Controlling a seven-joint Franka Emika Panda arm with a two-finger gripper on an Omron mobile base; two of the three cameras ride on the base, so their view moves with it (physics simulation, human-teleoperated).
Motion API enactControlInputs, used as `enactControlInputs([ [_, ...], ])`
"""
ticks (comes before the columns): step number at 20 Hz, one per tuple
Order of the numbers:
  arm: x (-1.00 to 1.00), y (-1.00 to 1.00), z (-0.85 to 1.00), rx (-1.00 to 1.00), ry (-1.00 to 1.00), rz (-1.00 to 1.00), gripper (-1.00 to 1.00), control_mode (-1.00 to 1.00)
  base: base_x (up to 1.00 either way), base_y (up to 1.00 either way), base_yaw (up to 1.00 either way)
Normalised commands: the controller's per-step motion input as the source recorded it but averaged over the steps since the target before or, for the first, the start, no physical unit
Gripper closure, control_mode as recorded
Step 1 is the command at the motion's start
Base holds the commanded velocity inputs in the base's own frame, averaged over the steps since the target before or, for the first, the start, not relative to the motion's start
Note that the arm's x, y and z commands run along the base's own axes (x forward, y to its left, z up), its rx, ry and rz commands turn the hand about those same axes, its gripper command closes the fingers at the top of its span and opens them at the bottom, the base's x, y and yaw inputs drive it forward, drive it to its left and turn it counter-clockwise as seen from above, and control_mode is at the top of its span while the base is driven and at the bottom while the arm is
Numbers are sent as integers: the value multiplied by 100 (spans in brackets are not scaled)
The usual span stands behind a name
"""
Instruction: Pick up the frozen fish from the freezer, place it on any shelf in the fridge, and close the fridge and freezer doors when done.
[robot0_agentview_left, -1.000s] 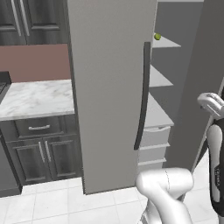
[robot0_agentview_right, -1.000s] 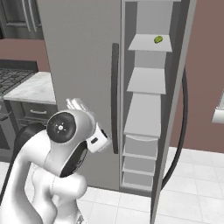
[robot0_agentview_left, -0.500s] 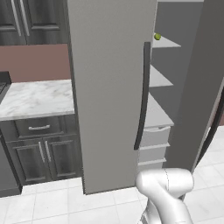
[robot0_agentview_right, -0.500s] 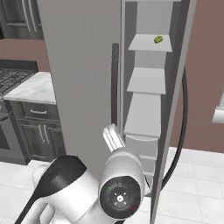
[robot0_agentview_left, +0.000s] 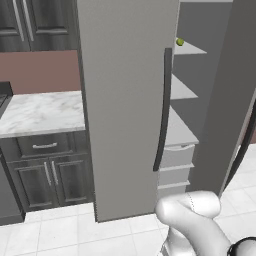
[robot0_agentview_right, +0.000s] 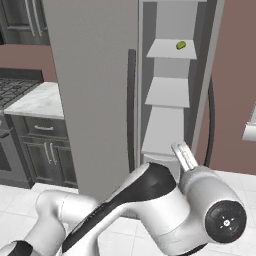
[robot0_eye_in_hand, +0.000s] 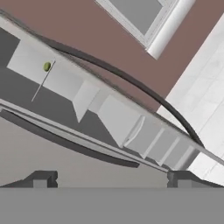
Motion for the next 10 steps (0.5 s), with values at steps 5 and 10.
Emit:
enactControlInputs([
  [5,79,-73,0,0,2,0,-100,-100,0,0,0],
  [10,93,-55,-22,0,5,0,-100,-100,0,0,0],
])
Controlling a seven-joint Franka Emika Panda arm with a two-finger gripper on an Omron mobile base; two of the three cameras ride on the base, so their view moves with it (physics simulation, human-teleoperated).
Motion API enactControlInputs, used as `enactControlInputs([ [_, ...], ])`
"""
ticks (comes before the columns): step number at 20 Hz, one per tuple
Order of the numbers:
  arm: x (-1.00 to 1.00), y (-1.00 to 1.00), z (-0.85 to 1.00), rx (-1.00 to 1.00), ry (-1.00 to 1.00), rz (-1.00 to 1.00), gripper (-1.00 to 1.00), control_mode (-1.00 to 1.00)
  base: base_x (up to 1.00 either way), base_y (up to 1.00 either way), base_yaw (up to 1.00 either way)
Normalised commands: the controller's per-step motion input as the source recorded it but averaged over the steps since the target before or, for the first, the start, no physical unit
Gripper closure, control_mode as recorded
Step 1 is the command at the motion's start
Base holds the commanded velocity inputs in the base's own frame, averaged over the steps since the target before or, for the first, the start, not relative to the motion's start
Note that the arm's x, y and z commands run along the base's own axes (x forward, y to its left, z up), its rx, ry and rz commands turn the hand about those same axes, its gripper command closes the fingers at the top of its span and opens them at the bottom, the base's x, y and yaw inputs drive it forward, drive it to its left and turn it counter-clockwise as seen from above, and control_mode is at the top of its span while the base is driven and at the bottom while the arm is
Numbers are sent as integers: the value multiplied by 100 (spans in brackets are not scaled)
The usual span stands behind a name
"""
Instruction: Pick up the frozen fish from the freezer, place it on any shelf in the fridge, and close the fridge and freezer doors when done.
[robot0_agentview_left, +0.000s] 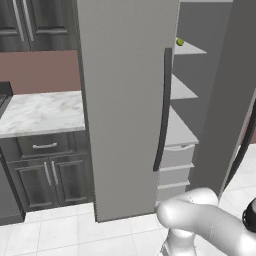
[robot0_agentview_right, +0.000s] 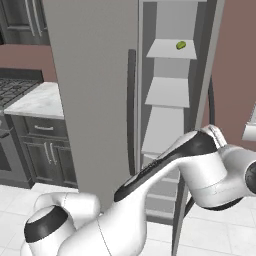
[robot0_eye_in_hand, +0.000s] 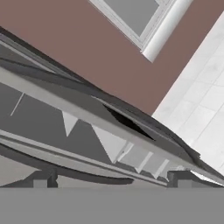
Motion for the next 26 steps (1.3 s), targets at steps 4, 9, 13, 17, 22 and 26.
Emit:
enactControlInputs([
  [4,62,-61,-3,1,2,0,-100,-100,0,0,0],
  [9,46,-72,-10,0,0,2,-100,-100,0,0,0],
  [13,48,-43,-21,0,1,2,-100,-100,0,0,0],
  [17,63,-17,-24,0,4,1,-100,-100,0,0,0],
  [22,55,-6,-18,0,2,2,-100,-100,0,0,0],
  [26,69,0,-16,0,6,1,-100,-100,0,0,0],
])
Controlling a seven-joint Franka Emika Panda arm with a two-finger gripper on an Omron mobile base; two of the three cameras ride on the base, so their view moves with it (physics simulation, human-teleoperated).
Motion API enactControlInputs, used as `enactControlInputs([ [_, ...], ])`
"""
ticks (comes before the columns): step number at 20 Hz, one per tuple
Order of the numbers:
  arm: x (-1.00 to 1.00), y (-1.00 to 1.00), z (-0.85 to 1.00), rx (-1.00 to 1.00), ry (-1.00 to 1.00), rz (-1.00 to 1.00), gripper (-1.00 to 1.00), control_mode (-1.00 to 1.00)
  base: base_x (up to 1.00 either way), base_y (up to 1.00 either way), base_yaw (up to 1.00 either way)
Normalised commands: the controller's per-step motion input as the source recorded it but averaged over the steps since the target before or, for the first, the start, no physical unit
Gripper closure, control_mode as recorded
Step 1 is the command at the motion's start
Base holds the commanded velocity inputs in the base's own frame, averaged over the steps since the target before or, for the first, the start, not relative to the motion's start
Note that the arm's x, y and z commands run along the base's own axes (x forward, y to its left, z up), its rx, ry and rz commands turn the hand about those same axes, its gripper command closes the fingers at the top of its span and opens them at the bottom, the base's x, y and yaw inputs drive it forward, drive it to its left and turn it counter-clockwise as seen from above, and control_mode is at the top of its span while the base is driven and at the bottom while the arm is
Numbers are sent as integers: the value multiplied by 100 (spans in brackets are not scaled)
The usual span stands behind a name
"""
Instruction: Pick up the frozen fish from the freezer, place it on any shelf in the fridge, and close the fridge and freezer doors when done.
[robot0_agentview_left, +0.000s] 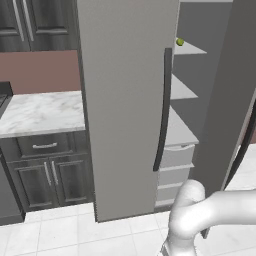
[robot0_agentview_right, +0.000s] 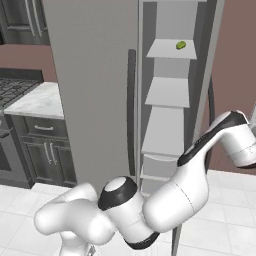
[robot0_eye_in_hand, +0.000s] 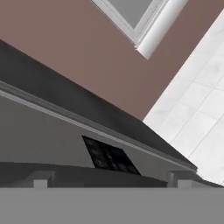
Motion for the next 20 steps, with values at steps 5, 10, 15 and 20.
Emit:
enactControlInputs([
  [5,67,29,-6,0,6,8,-100,-100,0,0,0],
  [10,54,84,0,0,1,22,-100,-100,0,0,0],
  [15,4,100,0,0,0,32,-100,-100,0,0,0],
  [20,0,100,0,-1,-1,37,-100,-100,0,0,0],
])
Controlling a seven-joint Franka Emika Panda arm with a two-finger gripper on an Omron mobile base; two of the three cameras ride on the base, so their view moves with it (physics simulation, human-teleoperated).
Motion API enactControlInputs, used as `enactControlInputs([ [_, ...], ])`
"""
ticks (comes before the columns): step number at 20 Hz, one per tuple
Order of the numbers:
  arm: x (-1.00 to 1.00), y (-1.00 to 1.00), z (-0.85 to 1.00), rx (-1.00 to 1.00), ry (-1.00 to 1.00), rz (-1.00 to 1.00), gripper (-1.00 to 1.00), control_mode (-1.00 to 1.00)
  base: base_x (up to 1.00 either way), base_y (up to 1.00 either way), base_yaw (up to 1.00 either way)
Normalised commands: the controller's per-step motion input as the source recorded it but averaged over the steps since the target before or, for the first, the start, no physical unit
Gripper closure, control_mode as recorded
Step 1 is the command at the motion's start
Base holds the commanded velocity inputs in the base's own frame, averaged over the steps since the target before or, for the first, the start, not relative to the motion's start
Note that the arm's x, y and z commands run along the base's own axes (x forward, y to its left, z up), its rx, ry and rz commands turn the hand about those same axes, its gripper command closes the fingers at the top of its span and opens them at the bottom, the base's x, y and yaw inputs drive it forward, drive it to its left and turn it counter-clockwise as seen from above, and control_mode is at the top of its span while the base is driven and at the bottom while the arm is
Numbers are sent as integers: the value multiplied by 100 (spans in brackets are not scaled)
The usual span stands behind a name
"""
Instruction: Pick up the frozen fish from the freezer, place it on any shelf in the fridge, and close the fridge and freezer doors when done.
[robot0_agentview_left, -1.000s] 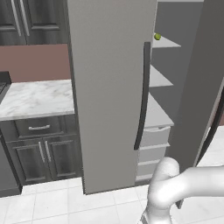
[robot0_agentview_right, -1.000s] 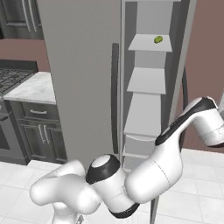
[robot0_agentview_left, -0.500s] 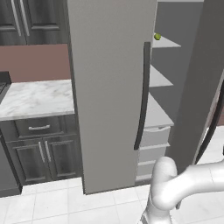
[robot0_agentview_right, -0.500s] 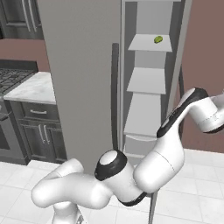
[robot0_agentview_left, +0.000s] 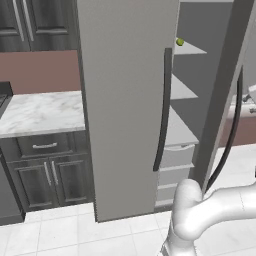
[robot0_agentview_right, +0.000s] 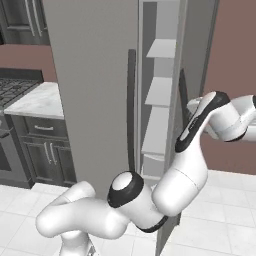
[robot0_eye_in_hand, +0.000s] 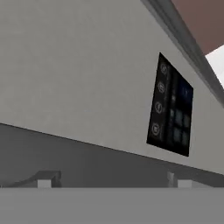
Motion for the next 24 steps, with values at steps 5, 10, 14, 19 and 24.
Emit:
enactControlInputs([
  [5,25,100,0,0,-6,22,-100,-100,0,0,0],
  [10,40,100,1,0,-10,4,-100,-100,0,0,0],
  [14,54,100,5,0,-12,0,-100,-100,0,0,0],
  [19,55,100,6,0,-13,-4,-100,-100,0,0,0],
  [24,73,85,10,0,-9,-11,-100,-100,0,0,0],
])
